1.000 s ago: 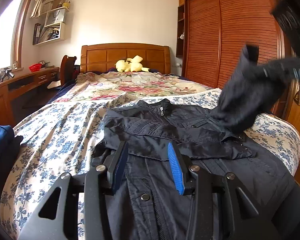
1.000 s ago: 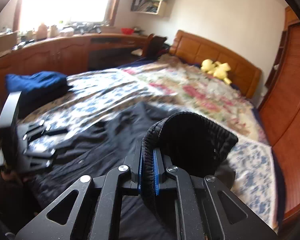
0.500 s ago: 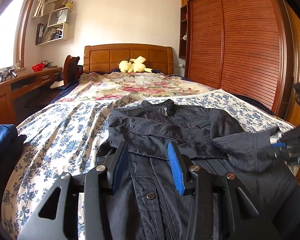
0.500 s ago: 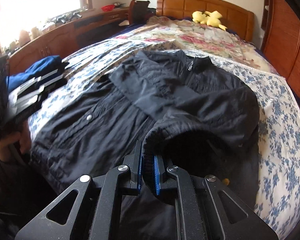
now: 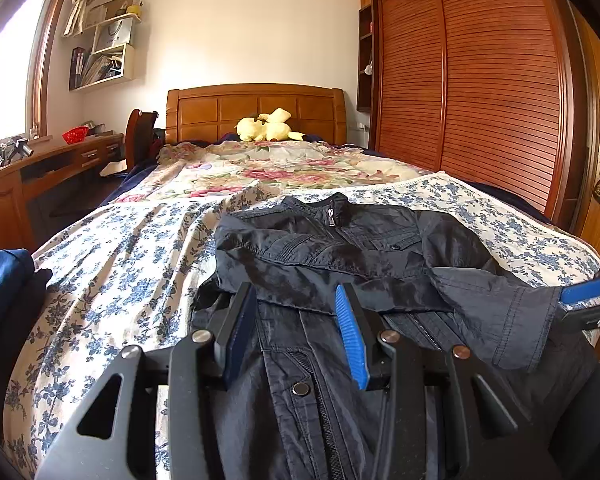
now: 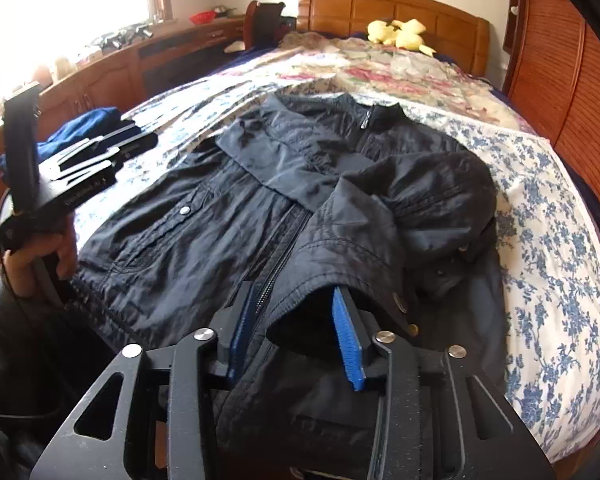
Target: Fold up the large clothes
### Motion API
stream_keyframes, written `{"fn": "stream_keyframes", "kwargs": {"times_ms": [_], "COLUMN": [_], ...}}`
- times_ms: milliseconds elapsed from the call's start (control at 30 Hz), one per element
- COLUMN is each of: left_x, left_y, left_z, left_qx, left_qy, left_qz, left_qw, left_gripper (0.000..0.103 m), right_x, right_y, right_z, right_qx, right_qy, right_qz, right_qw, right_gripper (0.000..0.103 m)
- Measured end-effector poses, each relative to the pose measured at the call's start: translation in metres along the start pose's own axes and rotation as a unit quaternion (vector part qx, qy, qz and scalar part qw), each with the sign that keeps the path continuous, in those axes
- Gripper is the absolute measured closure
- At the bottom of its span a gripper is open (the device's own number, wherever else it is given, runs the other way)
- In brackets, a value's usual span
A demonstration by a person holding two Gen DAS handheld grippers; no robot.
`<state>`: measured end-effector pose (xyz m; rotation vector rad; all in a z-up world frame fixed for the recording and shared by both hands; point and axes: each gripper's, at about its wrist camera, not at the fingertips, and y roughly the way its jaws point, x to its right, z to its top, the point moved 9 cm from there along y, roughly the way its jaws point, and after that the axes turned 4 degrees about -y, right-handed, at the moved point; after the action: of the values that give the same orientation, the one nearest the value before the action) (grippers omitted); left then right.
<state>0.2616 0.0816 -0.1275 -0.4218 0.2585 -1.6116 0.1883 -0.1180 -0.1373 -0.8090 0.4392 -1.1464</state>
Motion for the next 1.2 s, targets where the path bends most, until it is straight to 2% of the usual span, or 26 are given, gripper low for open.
{"fn": "stream_keyframes", "kwargs": {"times_ms": [167,367,567,767,933,967,1000,1067,1200], "left_x": [0.002,0.002,0.001,0.000,-0.002,-0.003,-0.002,-0.005,-0.013], "left_y": [-0.001,-0.002,-0.003,-0.006,-0.009,-0.009,-0.010,-0.011,-0.013], "left_z": [-0.001,-0.001,-0.002,-0.004,-0.005,-0.005,-0.004,-0.003,-0.002], "left_qx": [0.000,0.001,0.000,-0.001,-0.001,0.000,0.000,0.000,0.001], "left_qy": [0.005,0.004,0.004,0.004,0.003,0.003,0.003,0.003,-0.003], "left_qz": [-0.001,0.000,-0.002,-0.004,-0.004,-0.004,-0.004,-0.003,0.001], "left_qw": [1.0000,1.0000,1.0000,1.0000,1.0000,1.0000,1.0000,1.0000,1.0000], "left_gripper": [0.063,0.063,0.063,0.063,0.063,0.063,0.063,0.063,0.063], "right_x": [0.014,0.030,0.053,0.080,0.091,0.090,0.086,0.076,0.050], "right_y": [-0.010,-0.001,0.056,0.095,0.114,0.113,0.110,0.106,0.089], "right_z": [0.005,0.015,0.000,-0.019,-0.030,-0.029,-0.027,-0.021,0.015], "right_qx": [0.016,0.026,-0.019,-0.053,-0.074,-0.072,-0.067,-0.061,-0.025], "right_qy": [0.000,0.011,0.036,0.059,0.099,0.098,0.097,0.090,0.064], "right_qz": [-0.022,-0.022,-0.025,-0.034,-0.001,0.003,0.016,0.038,0.078], "right_qw": [1.000,0.999,0.999,0.996,0.992,0.993,0.993,0.993,0.995], "right_gripper": [0.056,0.045,0.043,0.041,0.039,0.041,0.061,0.087,0.095]}}
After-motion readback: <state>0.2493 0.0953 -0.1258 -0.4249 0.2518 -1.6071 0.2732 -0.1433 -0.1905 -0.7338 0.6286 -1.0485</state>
